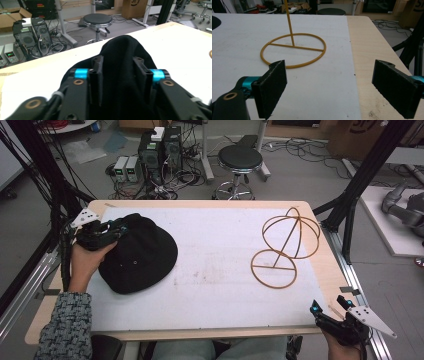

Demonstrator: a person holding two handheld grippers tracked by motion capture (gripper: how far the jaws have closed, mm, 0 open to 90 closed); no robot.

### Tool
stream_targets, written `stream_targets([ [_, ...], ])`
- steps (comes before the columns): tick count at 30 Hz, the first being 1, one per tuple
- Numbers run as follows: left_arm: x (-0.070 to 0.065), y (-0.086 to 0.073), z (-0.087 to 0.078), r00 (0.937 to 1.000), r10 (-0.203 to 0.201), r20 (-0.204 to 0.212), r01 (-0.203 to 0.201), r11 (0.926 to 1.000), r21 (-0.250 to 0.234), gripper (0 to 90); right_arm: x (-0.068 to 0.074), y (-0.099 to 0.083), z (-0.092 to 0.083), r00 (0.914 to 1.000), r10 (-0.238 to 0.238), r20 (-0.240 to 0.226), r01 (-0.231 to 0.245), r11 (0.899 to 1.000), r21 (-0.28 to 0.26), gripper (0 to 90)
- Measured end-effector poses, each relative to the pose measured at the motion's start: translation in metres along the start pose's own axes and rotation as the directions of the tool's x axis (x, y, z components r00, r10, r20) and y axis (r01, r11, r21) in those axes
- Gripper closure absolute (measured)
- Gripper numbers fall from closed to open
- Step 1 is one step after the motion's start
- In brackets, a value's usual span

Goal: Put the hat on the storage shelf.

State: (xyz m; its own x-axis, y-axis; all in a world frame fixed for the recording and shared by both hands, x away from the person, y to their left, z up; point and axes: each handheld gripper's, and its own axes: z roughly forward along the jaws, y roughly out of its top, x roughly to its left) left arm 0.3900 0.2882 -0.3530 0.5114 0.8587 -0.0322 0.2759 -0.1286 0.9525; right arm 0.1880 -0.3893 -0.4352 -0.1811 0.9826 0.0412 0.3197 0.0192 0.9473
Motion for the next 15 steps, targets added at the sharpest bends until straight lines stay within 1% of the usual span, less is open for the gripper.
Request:
stream_targets([
  [1, -0.001, 0.0, 0.0, 1.0, 0.008, -0.004, -0.008, 1.0, 0.002, 67.5, 0.0, 0.0, 0.0, 1.0, 0.0, 0.0, 0.0, 1.0, 0.0, 12.3],
  [3, -0.002, 0.0, 0.0, 0.9998, 0.018, 0.004, -0.018, 0.9998, 0.0, 73.8, 0.0, 0.0, 0.0, 1.0, -0.002, 0.001, 0.002, 1.0, 0.0, 12.3],
  [4, -0.003, 0.0, 0.0, 0.9997, 0.025, 0.006, -0.025, 0.9997, 0.0, 76.2, 0.0, 0.0, 0.0, 1.0, -0.002, 0.0, 0.002, 1.0, 0.001, 12.3],
  [7, -0.004, 0.001, -0.001, 0.9994, 0.03, 0.018, -0.03, 0.9995, 0.001, 81.9, 0.0, 0.0, -0.002, 1.0, 0.001, 0.003, -0.001, 1.0, -0.004, 12.3],
  [10, -0.005, 0.006, -0.004, 0.9978, 0.052, 0.04, -0.053, 0.9985, 0.012, 84.8, 0.0, -0.001, -0.002, 1.0, 0.004, 0.003, -0.004, 1.0, -0.002, 12.3],
  [12, -0.006, 0.011, -0.007, 0.9958, 0.07, 0.058, -0.071, 0.9975, 0.004, 85.8, 0.0, -0.001, -0.002, 1.0, 0.003, 0.004, -0.003, 1.0, 0.0, 12.3],
  [13, -0.007, 0.014, -0.009, 0.9949, 0.073, 0.069, -0.073, 0.9973, -0.004, 86.0, 0.0, -0.001, -0.002, 1.0, 0.004, 0.005, -0.004, 1.0, 0.003, 12.3],
  [15, -0.006, 0.02, -0.011, 0.9928, 0.085, 0.084, -0.085, 0.9964, -0.004, 86.0, 0.0, -0.001, -0.002, 1.0, 0.009, 0.004, -0.009, 1.0, 0.001, 12.3],
])
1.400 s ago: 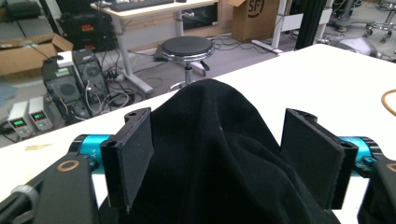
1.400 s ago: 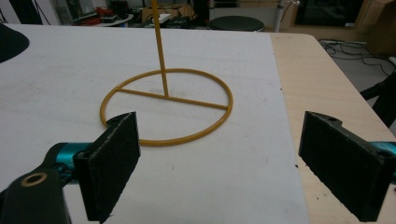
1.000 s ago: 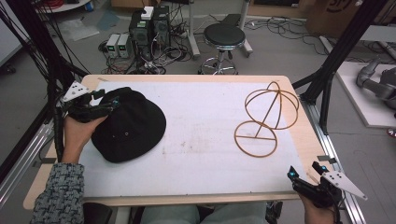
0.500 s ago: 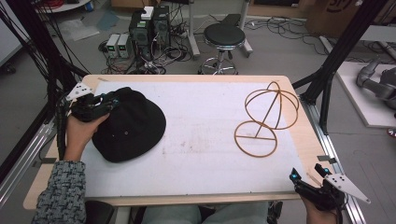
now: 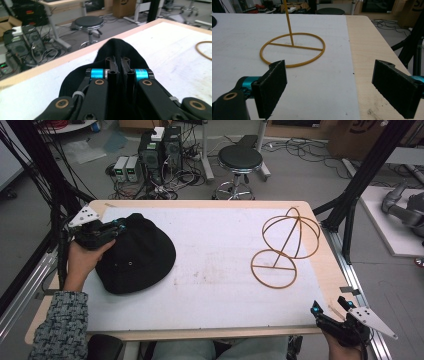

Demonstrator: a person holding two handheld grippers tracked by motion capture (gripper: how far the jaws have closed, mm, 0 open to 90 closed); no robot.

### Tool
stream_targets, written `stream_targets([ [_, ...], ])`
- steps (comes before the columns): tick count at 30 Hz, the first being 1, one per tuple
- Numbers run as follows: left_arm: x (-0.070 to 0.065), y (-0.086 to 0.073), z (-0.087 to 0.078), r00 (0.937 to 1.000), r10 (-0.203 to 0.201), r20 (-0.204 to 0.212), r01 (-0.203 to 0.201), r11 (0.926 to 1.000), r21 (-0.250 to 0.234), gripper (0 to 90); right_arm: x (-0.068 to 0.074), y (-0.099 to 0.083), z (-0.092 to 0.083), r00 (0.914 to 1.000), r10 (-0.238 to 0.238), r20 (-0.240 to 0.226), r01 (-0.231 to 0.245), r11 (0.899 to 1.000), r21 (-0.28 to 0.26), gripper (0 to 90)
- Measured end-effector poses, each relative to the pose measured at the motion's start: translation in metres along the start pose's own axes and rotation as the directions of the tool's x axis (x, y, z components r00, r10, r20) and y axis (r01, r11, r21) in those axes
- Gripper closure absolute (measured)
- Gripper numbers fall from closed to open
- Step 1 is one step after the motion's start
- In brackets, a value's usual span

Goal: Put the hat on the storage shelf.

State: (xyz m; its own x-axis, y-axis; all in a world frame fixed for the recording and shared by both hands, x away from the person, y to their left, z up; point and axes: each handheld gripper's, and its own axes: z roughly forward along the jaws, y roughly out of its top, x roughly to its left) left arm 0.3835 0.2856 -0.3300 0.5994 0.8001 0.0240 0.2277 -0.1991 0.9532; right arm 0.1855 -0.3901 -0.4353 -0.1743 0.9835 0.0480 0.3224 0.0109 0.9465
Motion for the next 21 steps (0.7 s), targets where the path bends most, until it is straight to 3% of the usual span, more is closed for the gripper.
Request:
stream_targets([
  [3, 0.0, 0.012, -0.004, 0.9997, 0.024, 0.003, -0.024, 0.9997, -0.003, 86.1, 0.0, 0.0, -0.001, 1.0, -0.008, 0.004, 0.008, 1.0, -0.004, 12.3],
  [14, 0.006, 0.055, -0.012, 0.9921, 0.085, 0.093, -0.083, 0.9963, -0.023, 86.1, 0.001, 0.0, -0.001, 1.0, -0.007, 0.005, 0.007, 1.0, -0.006, 12.3],
  [21, 0.008, 0.079, -0.008, 0.9875, 0.102, 0.121, -0.098, 0.9944, -0.039, 86.0, 0.001, 0.0, -0.001, 0.9999, -0.014, -0.005, 0.014, 1.0, -0.008, 12.3],
])
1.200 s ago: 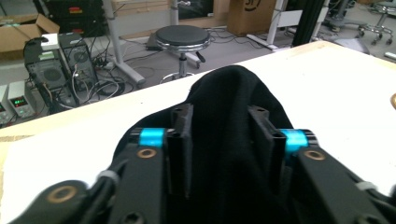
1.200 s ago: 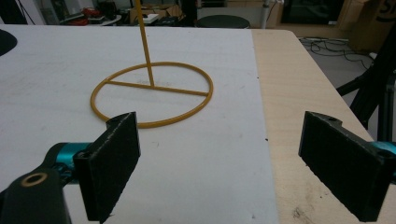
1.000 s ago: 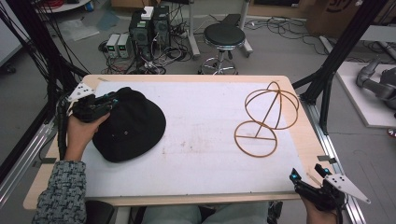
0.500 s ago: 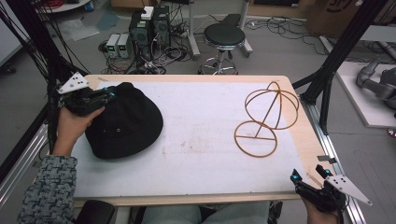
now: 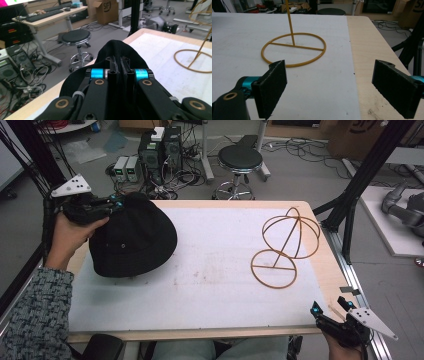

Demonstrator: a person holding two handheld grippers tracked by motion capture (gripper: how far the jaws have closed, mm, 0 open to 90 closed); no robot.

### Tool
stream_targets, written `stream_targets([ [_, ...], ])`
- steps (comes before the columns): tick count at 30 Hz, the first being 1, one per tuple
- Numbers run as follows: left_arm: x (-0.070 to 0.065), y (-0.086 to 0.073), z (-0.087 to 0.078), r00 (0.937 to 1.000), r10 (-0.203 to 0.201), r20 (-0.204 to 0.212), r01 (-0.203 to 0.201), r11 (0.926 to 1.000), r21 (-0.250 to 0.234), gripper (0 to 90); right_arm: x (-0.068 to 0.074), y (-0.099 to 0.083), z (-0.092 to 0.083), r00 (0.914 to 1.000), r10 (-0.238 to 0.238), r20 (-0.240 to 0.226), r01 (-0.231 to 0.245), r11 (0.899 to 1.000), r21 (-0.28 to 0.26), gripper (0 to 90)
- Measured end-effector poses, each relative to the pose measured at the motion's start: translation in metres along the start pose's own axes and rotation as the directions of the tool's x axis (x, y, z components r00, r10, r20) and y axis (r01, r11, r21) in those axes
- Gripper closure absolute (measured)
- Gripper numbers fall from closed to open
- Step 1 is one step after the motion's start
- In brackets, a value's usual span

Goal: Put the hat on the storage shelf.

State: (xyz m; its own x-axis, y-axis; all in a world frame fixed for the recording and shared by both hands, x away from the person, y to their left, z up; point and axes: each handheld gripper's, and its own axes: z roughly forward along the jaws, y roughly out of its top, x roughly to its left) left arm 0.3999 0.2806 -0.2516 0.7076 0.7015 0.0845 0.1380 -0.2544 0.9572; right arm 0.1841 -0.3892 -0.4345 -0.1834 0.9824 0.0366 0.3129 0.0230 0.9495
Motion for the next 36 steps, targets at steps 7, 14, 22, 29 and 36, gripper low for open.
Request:
stream_targets([
  [7, 0.004, 0.025, 0.004, 0.9995, 0.019, 0.026, -0.018, 0.9997, -0.013, 86.0, 0.003, 0.002, 0.005, 0.9995, -0.024, -0.019, 0.024, 1.0, -0.003, 12.3],
  [14, 0.011, 0.047, 0.007, 0.9984, 0.021, 0.053, -0.019, 0.9994, -0.029, 86.0, 0.009, 0.005, 0.011, 0.9971, -0.063, -0.042, 0.064, 0.998, 0.007, 12.3],
  [22, 0.012, 0.073, 0.013, 0.9968, 0.04, 0.07, -0.037, 0.9986, -0.038, 85.9, 0.014, 0.009, 0.027, 0.9927, -0.098, -0.071, 0.099, 0.995, 0.01, 12.3],
  [29, 0.011, 0.091, 0.023, 0.9938, 0.057, 0.095, -0.053, 0.9976, -0.045, 85.9, 0.017, 0.009, 0.032, 0.9907, -0.104, -0.089, 0.105, 0.994, 0.015, 12.3],
  [36, 0.002, 0.121, 0.034, 0.9868, 0.098, 0.129, -0.091, 0.9942, -0.058, 85.9, 0.018, 0.012, 0.039, 0.9882, -0.118, -0.098, 0.118, 0.993, 0.003, 12.3],
])
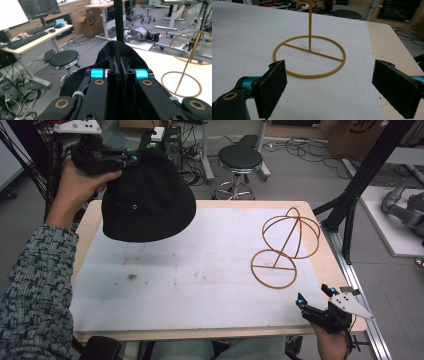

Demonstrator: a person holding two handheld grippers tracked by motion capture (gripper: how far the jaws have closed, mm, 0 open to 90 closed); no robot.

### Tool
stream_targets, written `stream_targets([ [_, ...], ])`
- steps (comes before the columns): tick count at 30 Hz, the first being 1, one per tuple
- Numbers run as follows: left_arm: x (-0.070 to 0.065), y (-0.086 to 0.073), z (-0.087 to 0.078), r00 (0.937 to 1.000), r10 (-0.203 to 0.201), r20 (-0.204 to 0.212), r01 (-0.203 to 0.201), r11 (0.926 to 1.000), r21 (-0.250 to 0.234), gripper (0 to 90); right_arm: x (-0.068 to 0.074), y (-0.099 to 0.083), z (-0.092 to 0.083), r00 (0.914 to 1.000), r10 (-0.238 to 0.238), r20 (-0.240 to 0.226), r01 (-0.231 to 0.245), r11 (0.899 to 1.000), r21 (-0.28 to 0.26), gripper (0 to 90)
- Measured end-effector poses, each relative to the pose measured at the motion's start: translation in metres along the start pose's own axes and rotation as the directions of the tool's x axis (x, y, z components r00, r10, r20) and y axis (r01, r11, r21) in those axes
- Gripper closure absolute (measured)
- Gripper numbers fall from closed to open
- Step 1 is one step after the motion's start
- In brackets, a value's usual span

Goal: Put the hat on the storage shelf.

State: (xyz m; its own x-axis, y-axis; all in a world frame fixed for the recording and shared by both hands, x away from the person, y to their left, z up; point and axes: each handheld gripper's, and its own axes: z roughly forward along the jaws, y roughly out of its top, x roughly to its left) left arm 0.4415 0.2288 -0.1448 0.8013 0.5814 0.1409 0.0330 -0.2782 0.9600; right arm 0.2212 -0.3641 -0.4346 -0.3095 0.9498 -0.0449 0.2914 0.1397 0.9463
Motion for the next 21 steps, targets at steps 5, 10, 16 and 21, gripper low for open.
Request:
stream_targets([
  [5, -0.004, 0.02, 0.01, 0.9996, 0.021, 0.019, -0.021, 0.9998, -0.008, 85.8, 0.002, 0.003, 0.007, 0.9998, -0.017, -0.01, 0.017, 1.0, 0.005, 12.3],
  [10, -0.007, 0.034, 0.022, 0.9982, 0.036, 0.047, -0.035, 0.9993, -0.009, 85.8, 0.003, 0.003, 0.01, 0.9996, -0.023, -0.017, 0.023, 1.0, 0.009, 12.3],
  [16, -0.013, 0.047, 0.036, 0.9944, 0.028, 0.102, -0.024, 0.999, -0.038, 85.8, 0.003, 0.003, 0.01, 0.9996, -0.023, -0.017, 0.023, 1.0, 0.006, 12.3],
  [21, -0.016, 0.057, 0.045, 0.9884, 0.02, 0.151, -0.009, 0.9974, -0.072, 85.8, 0.003, 0.003, 0.011, 0.9995, -0.026, -0.018, 0.026, 1.0, 0.004, 12.3],
])
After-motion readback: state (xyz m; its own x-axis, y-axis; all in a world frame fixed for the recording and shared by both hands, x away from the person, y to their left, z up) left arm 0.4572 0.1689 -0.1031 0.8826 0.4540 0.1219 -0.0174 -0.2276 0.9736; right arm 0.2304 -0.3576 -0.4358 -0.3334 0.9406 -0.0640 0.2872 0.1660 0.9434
